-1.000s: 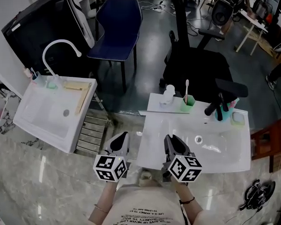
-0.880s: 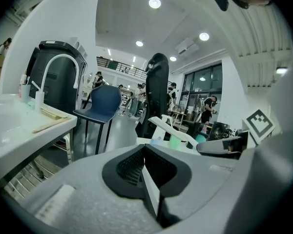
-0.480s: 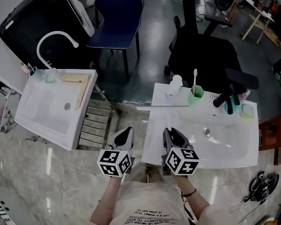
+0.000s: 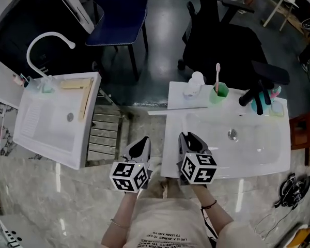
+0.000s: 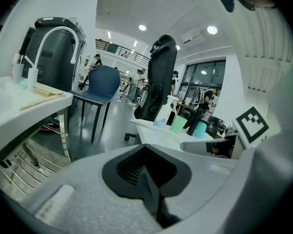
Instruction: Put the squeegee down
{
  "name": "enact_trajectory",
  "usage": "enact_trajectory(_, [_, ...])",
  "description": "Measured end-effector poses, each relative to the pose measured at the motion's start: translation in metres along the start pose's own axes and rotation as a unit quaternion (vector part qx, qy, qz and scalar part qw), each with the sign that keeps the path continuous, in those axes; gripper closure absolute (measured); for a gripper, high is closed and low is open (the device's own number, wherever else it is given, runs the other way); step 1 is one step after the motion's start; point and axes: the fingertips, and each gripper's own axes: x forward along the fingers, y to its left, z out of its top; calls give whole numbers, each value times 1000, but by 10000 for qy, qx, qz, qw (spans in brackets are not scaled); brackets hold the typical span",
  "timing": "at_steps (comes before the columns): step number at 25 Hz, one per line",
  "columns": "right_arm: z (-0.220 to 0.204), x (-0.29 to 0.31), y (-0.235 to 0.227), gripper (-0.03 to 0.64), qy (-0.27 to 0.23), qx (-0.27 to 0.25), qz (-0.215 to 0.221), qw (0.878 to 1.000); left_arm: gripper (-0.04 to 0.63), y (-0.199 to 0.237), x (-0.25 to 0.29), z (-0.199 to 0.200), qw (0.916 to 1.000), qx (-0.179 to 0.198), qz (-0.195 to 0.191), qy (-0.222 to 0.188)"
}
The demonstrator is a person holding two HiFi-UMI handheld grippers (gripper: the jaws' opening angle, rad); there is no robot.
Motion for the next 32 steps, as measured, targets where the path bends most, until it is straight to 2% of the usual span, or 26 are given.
enact_trajectory(13, [-19, 9, -4, 520, 406, -241, -223, 9986, 572, -3, 12, -10, 9996, -86, -189, 200])
enact_trajectory(29, [-27, 14, 2, 517, 792, 220, 38, 9966, 572, -2, 16, -11, 9994, -167, -218, 215])
enact_trajectory(32, [-26, 14, 3, 496, 751, 350, 160, 9964, 572, -2, 16, -10, 9994, -172, -216, 209])
